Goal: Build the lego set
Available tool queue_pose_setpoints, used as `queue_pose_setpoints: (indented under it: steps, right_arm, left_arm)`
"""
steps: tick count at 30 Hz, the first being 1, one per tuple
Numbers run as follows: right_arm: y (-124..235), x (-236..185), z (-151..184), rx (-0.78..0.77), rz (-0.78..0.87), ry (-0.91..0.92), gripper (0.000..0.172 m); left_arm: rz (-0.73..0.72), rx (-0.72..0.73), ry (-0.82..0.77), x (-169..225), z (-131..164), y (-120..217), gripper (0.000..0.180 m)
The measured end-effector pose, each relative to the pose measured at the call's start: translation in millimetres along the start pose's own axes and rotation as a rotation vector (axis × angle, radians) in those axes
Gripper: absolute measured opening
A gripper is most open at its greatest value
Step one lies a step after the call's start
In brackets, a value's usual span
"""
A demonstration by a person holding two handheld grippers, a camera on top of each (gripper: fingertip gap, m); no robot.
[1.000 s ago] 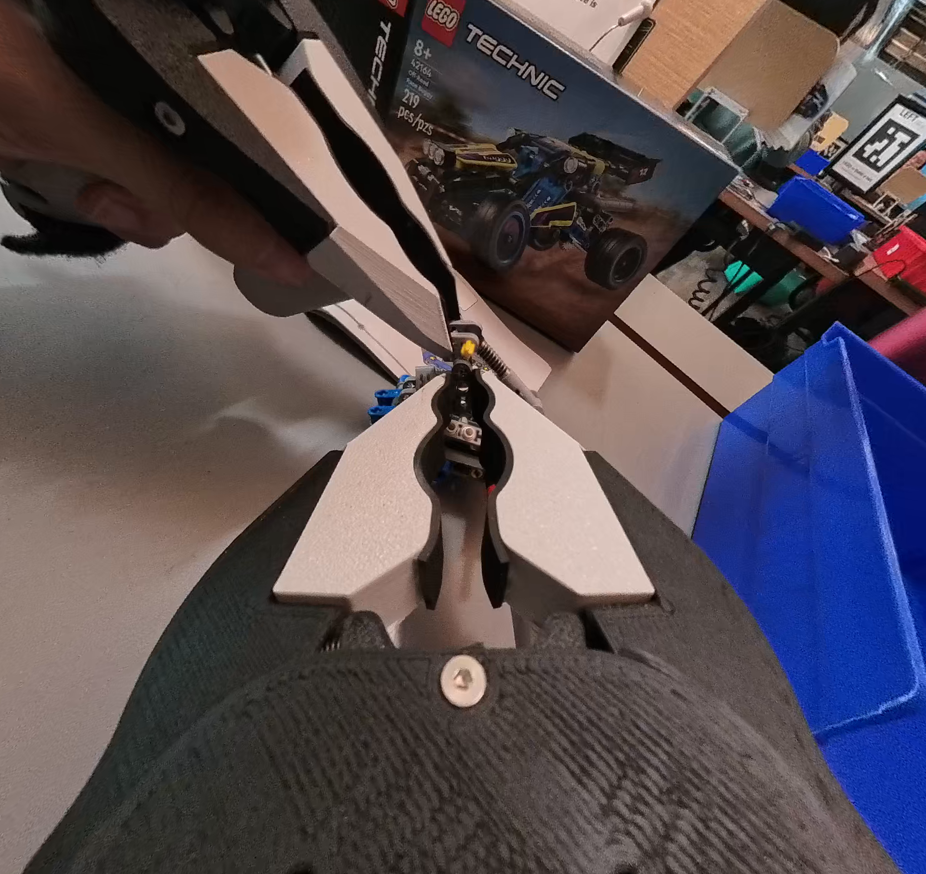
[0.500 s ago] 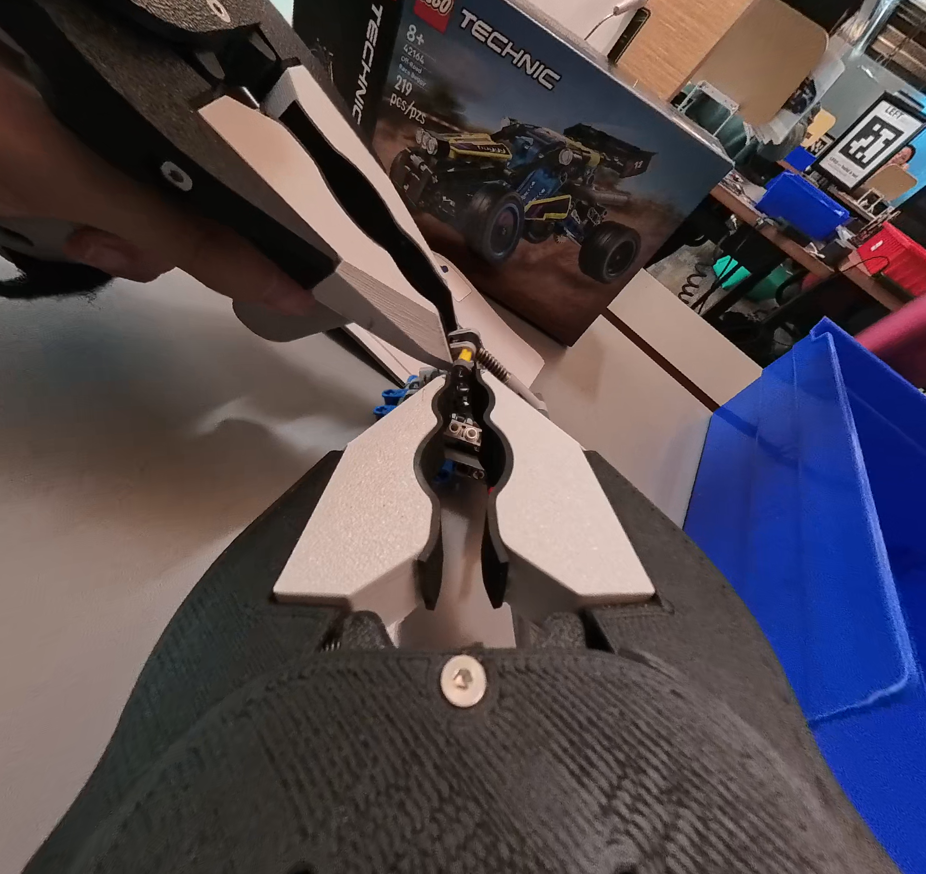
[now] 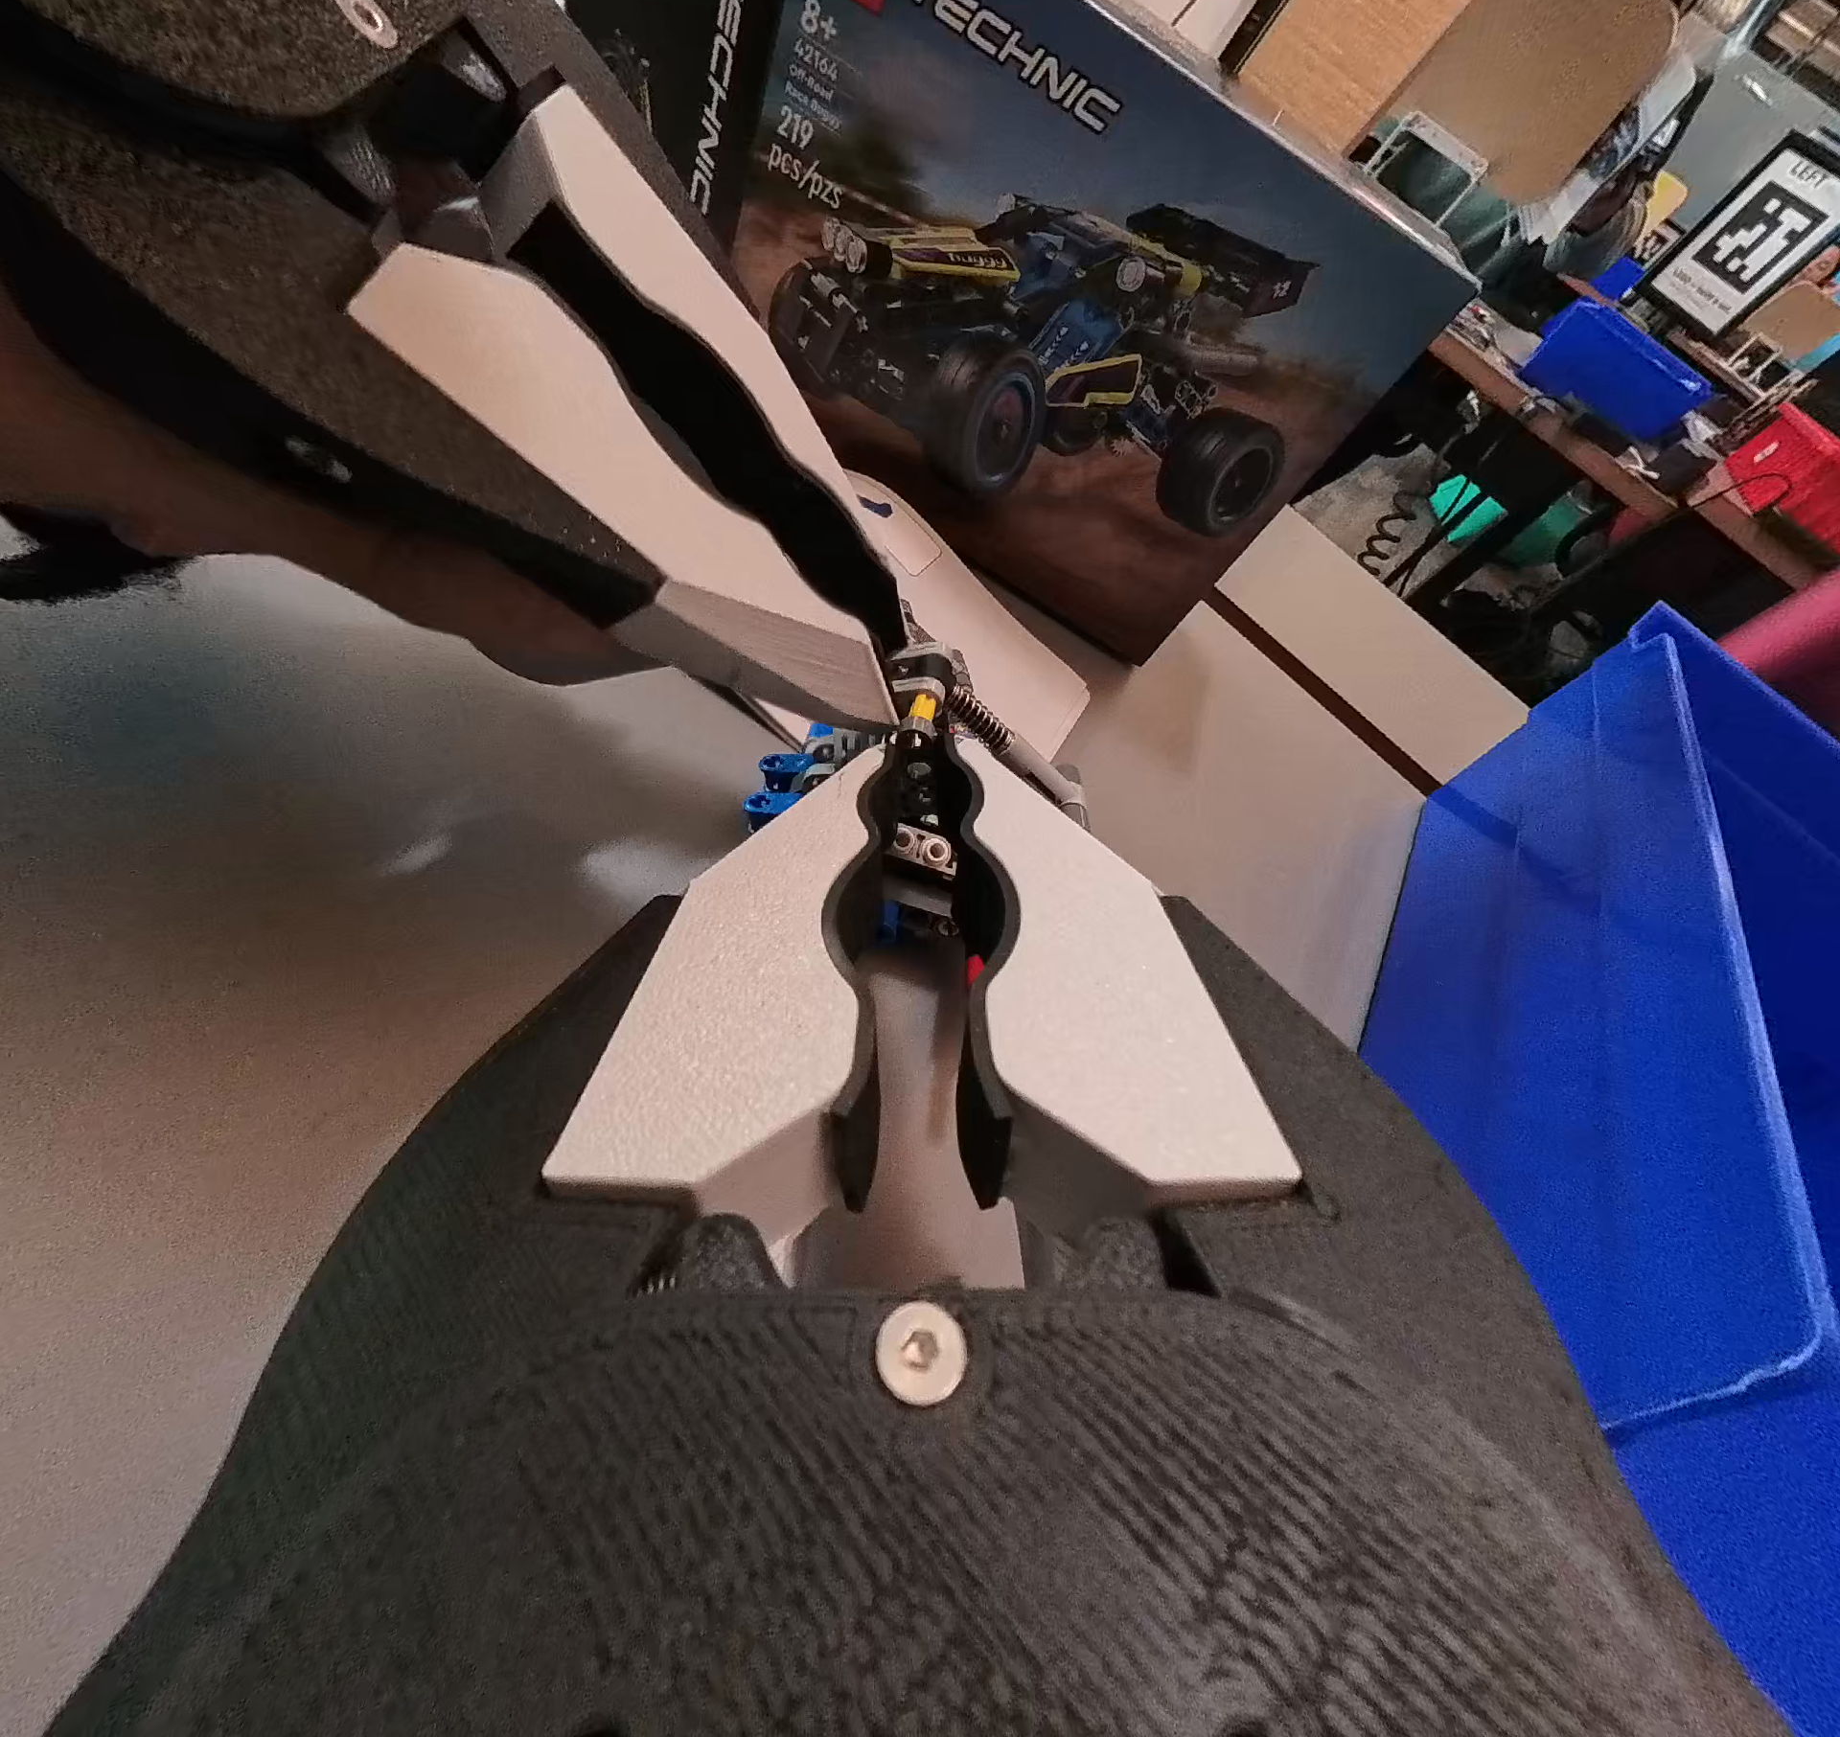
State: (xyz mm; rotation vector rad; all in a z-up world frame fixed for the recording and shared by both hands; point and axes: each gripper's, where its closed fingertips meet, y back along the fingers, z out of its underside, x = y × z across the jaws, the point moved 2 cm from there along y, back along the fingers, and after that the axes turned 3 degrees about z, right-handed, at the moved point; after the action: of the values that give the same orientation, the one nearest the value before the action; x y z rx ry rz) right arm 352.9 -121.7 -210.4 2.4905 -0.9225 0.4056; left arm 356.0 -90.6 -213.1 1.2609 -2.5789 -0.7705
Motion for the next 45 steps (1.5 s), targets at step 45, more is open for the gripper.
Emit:
queue_pose_setpoints:
  steps: [45]
  right_arm:
    - [23.4, 14.1, 17.5, 0.026, -0.266, -0.002, 0.004]
  left_arm:
    - [0.348, 0.042, -0.050, 9.9, 3.7, 11.7, 0.020]
